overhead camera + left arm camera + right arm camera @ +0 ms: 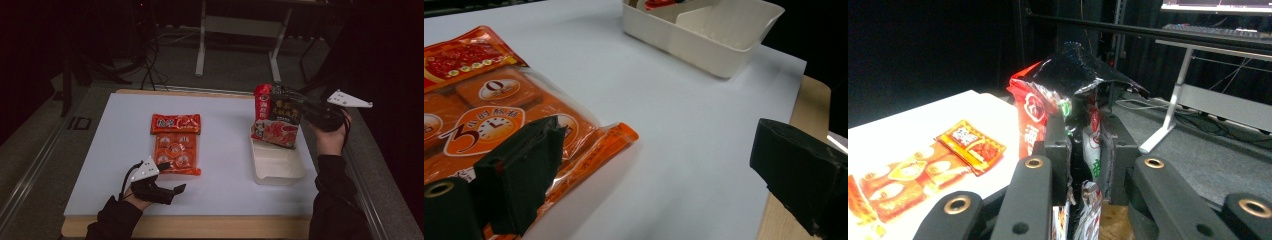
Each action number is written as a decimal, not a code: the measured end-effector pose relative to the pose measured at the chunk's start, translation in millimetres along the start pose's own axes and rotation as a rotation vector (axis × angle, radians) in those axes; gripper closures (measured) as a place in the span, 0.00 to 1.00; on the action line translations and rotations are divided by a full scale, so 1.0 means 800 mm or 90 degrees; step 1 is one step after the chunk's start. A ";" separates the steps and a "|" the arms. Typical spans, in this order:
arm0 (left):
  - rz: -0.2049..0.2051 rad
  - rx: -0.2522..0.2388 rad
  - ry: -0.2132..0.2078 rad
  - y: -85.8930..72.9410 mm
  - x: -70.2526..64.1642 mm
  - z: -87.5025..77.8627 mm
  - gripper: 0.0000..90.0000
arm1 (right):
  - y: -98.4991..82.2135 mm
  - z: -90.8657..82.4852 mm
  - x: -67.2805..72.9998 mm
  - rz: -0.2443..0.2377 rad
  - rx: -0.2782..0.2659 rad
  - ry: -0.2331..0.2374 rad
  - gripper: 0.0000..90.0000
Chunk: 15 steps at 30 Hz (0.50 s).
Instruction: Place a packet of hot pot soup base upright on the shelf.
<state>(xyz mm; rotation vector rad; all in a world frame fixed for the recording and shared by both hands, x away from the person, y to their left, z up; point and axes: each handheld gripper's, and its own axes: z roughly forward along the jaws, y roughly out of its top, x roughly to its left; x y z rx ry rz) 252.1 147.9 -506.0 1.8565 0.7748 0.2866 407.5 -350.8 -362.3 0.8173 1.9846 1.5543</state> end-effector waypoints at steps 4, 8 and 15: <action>0.000 -0.005 -0.001 0.000 0.001 0.000 0.07 | -0.008 0.008 -0.005 0.005 0.009 0.007 0.86; -0.005 -0.002 -0.001 -0.002 0.002 0.001 0.07 | -0.013 0.012 -0.006 -0.003 0.018 0.001 0.86; -0.013 -0.004 -0.006 -0.003 0.003 0.002 0.07 | -0.017 0.004 -0.011 0.004 0.010 -0.016 0.86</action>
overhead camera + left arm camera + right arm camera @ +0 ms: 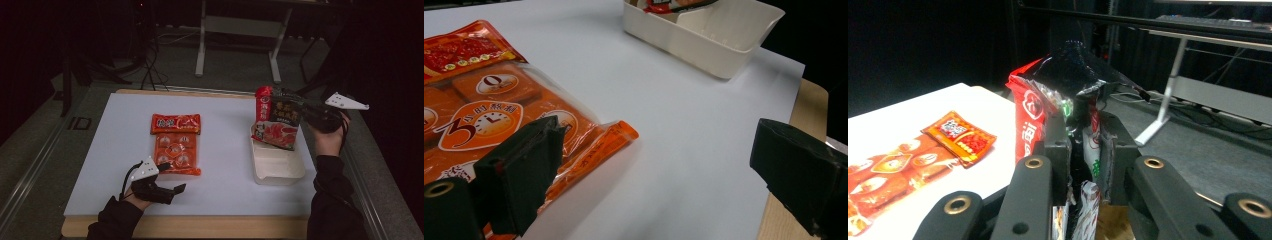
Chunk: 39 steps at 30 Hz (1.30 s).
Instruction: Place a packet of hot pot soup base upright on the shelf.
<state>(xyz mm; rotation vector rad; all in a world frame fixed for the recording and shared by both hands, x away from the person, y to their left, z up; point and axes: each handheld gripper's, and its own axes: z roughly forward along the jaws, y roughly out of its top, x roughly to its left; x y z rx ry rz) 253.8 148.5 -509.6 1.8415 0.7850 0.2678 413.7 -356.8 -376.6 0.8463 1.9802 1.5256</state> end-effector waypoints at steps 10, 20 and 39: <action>-0.006 0.000 -0.006 -0.001 -0.001 0.002 0.07 | -0.009 0.019 0.006 -0.013 0.024 0.021 0.86; -0.007 -0.006 -0.001 -0.001 0.001 0.001 0.07 | -0.022 0.020 0.004 0.000 0.031 0.060 0.85; -0.007 0.000 0.002 -0.002 0.002 0.001 0.07 | -0.045 0.014 0.001 0.065 0.039 0.050 0.72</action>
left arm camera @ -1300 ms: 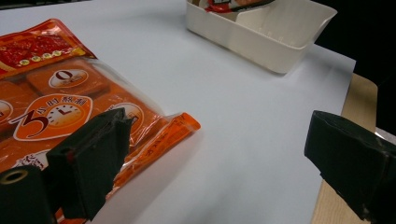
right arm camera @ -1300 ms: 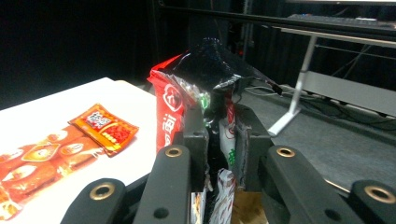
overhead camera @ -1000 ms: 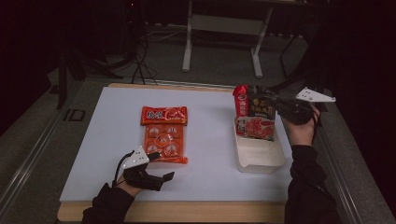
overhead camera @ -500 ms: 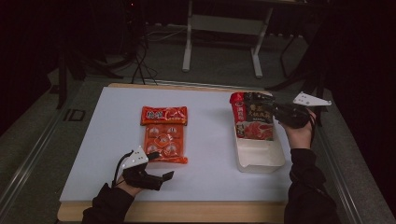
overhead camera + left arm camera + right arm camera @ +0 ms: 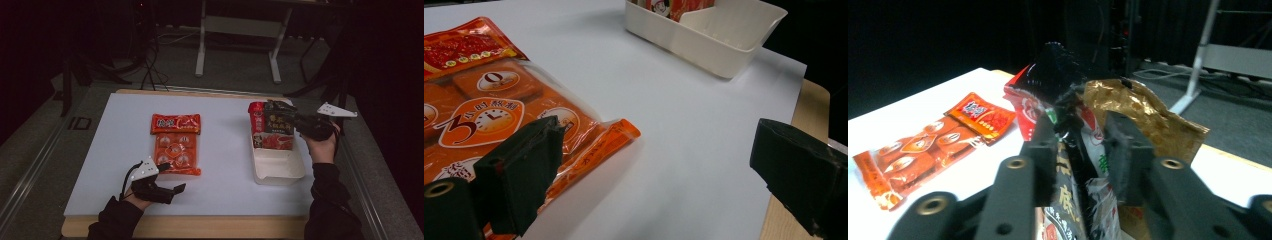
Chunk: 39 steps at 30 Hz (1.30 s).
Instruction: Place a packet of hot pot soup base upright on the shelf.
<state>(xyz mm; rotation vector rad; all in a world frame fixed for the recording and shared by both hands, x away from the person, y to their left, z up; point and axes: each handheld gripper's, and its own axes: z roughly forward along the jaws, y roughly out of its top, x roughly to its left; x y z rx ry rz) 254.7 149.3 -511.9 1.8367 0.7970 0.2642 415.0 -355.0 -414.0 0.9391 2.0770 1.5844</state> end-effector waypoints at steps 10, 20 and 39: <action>0.001 -0.006 -0.007 0.000 0.001 0.000 0.07 | 0.032 -0.021 0.019 -0.007 -0.041 -0.013 0.60; -0.007 -0.002 -0.012 -0.001 0.002 0.002 0.07 | 0.023 -0.018 0.008 0.018 -0.009 -0.007 0.83; -0.002 -0.003 -0.011 0.000 0.005 0.000 0.07 | 0.024 -0.041 0.021 0.014 -0.027 -0.012 0.69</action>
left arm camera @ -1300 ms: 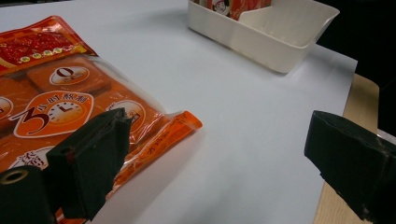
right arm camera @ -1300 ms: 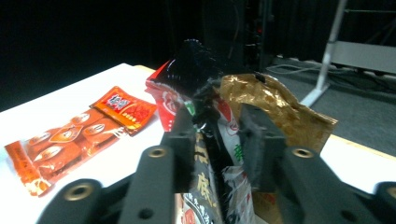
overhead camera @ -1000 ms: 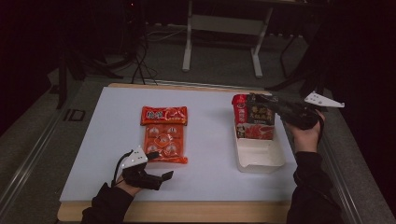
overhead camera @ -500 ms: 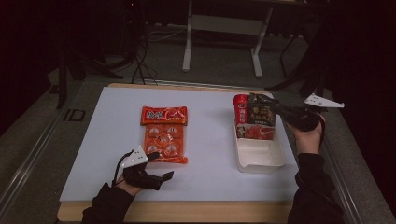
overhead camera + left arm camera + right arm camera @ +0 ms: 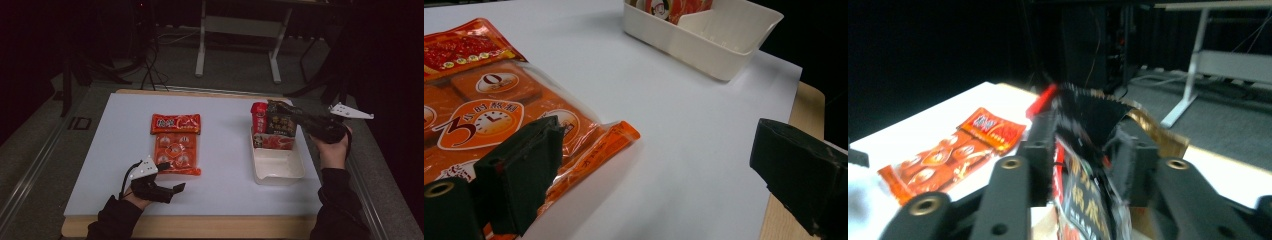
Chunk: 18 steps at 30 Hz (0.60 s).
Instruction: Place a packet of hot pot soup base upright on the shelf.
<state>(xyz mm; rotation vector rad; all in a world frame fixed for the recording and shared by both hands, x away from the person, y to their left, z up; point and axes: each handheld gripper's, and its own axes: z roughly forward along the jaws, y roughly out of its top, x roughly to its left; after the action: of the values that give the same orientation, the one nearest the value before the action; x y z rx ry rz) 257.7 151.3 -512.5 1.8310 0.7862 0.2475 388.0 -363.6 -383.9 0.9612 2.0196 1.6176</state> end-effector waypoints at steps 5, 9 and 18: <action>0.001 -0.015 -0.009 0.001 0.001 -0.001 0.08 | 0.027 -0.007 0.017 -0.034 -0.026 -0.014 0.57; -0.017 -0.009 -0.013 0.004 0.003 -0.004 0.09 | 0.040 -0.011 0.036 -0.055 -0.049 -0.003 0.53; -0.018 -0.005 -0.012 0.018 0.004 -0.016 0.09 | 0.032 0.007 0.086 -0.053 -0.036 0.065 0.30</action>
<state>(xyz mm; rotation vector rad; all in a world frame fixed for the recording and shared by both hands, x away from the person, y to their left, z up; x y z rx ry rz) 259.6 160.2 -495.2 1.8107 0.7969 0.2141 351.1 -308.5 -352.7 0.7796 2.0391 1.7005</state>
